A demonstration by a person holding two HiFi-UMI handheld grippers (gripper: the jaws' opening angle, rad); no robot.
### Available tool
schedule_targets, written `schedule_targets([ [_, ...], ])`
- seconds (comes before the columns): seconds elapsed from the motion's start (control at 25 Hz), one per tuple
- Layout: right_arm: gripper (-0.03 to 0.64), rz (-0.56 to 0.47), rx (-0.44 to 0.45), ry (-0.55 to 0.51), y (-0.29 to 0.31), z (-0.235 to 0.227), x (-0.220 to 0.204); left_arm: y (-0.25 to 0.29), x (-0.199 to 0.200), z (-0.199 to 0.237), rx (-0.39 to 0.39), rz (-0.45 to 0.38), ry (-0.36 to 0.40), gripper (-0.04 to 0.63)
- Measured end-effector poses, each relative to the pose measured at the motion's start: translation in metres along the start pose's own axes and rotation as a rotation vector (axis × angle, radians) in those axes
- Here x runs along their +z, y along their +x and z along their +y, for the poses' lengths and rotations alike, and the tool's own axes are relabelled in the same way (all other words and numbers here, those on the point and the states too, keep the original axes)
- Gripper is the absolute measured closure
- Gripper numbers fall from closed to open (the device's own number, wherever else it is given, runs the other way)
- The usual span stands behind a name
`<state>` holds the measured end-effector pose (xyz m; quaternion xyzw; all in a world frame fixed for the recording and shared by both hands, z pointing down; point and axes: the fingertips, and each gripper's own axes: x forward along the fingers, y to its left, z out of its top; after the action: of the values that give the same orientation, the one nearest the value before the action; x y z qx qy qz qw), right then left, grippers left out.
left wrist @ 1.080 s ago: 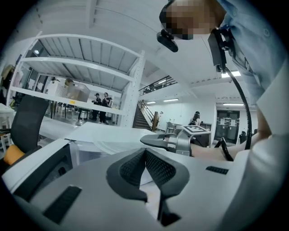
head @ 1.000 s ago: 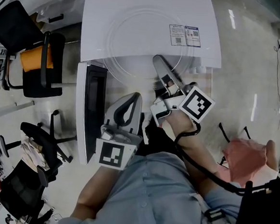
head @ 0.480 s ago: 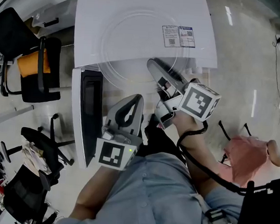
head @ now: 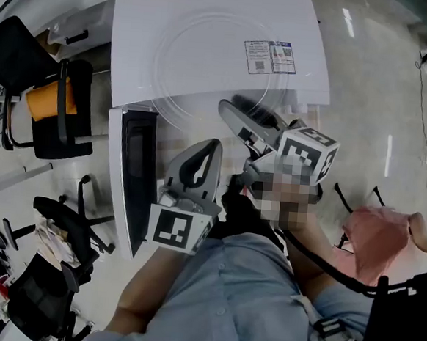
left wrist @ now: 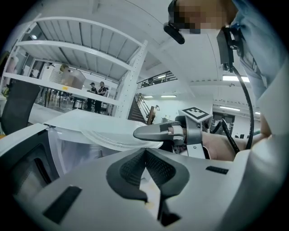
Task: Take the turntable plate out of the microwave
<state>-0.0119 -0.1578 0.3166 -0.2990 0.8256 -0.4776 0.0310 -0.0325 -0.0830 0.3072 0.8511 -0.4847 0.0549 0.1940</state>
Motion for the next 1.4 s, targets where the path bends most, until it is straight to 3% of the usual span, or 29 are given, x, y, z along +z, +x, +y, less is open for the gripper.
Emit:
schedule_targets([
  [0.88,0.449,-0.046,0.031,0.006,-0.008,0.004,0.0,0.016,0.019,0.028,0.059,-0.055,0.032,0.588],
  [1.4,0.449,-0.056,0.03,0.004,-0.03,0.003,-0.011,0.009,0.021,0.015,0.058,-0.088,0.069,0.588],
])
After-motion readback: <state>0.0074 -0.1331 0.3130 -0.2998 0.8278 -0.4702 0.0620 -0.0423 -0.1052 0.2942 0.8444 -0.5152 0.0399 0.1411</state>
